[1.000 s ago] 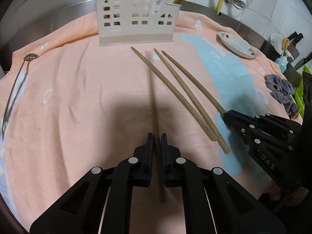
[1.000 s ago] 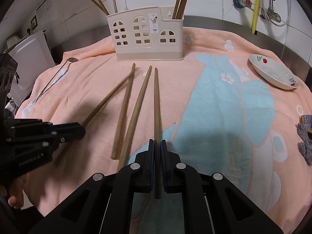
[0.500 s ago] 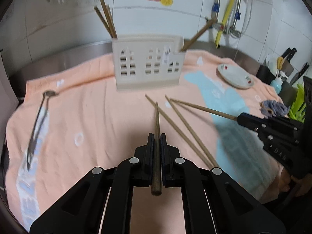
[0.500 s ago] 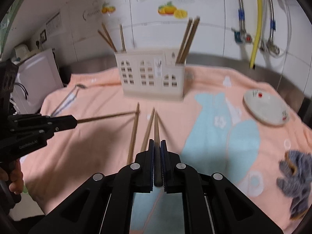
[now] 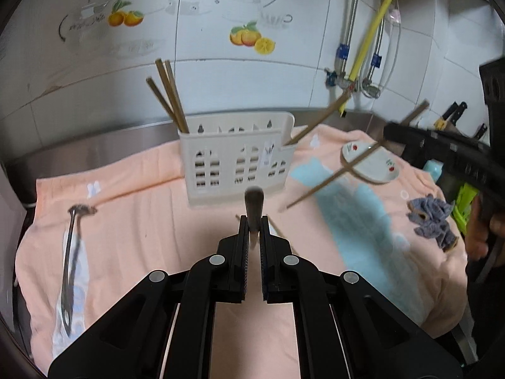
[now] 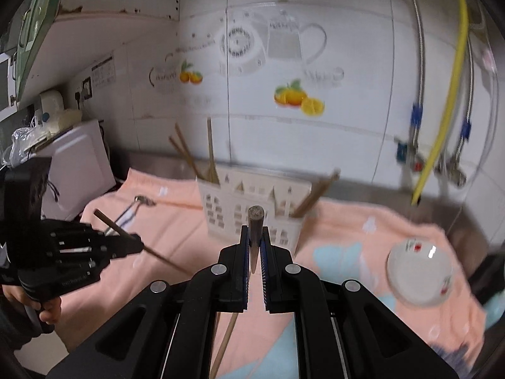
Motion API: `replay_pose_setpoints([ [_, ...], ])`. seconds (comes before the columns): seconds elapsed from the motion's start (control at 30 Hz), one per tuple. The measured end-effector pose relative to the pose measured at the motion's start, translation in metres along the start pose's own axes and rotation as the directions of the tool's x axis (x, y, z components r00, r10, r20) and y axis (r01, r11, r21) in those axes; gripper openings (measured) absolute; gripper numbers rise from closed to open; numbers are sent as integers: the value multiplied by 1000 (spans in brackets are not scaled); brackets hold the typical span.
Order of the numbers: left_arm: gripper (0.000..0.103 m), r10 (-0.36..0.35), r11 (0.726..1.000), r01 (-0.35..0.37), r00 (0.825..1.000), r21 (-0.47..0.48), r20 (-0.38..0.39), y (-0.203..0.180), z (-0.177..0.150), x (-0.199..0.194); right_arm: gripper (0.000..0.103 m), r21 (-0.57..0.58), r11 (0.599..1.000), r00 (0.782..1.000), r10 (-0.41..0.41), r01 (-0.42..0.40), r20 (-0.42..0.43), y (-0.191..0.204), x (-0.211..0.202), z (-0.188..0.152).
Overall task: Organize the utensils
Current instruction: 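Lift both held chopsticks up toward the white holder, then lower both chopsticks into the holder and open both tools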
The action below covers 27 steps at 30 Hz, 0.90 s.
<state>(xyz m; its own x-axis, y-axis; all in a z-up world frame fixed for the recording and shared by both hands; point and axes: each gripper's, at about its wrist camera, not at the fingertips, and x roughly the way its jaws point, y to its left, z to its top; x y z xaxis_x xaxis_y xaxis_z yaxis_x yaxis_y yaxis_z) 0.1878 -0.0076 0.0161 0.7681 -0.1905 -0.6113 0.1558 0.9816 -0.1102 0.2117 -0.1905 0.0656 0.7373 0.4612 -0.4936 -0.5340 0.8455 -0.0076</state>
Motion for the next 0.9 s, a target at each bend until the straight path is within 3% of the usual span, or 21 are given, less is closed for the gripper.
replay_pose_setpoints([
  [0.2,5,-3,1000,3,1000,20,21,5,22,-2,6,-38,999,999,-14,15,33,-8,-9,51],
  [0.43,5,-18,1000,17,998,16,63,12,47,-17,6,-22,999,997,-40,41,61,-24,-11,87],
  [0.67,5,-15,999,8,990,47,142,9,80,-44,6,-14,998,998,-65,65,5,-31,23,95],
  [0.9,5,27,996,-48,967,75,255,5,123,-64,6,-9,998,997,-58,57,-57,-31,52,87],
])
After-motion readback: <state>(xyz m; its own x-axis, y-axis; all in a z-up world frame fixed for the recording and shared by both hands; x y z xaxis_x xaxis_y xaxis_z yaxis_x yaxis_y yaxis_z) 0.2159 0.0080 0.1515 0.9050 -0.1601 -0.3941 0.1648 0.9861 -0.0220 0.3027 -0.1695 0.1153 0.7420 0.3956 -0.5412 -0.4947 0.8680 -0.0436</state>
